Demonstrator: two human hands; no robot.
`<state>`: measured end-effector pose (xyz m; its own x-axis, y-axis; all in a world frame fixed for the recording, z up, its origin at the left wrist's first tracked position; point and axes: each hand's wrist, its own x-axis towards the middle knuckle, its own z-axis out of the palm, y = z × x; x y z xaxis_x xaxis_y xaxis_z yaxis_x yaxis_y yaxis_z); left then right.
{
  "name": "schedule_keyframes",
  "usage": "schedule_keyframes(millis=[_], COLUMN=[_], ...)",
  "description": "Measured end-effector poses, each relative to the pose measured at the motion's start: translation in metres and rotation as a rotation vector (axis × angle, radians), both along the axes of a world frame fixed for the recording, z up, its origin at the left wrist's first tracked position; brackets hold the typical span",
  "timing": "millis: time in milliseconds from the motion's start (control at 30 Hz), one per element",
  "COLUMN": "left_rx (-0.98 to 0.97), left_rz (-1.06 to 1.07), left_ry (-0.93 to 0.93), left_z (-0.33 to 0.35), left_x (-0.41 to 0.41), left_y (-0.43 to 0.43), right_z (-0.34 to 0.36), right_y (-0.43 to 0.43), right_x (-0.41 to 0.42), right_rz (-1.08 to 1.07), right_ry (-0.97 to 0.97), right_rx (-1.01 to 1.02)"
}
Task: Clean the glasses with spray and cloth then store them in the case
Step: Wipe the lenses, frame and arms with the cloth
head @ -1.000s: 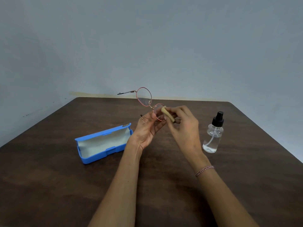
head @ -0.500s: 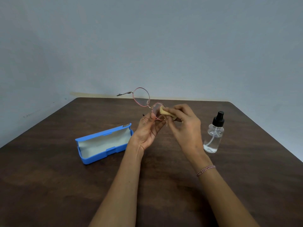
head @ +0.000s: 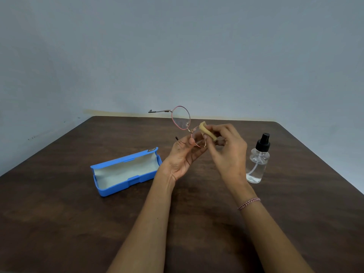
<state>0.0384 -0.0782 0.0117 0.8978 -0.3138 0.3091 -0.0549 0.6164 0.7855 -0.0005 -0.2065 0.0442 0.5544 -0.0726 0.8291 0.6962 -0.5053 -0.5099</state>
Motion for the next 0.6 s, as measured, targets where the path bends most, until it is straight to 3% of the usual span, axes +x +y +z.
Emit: schedule_keyframes(millis=[200,367,600], left_rx=[-0.028,0.013,0.009], left_rz=[0.012,0.025,-0.008], left_ry=[0.03,0.015,0.021], left_z=[-0.001,-0.001,0.004], left_x=[0.001,0.002,-0.003], left_y=[0.001,0.0,0.004], right_z=[-0.001,0.0,0.001], right_y=[0.009,0.002,-0.005], right_x=[-0.005,0.001,0.009], right_rz=[0.178,0.158,0.2], right_ry=[0.029,0.096,0.358], right_rx=[-0.052,0.238,0.536])
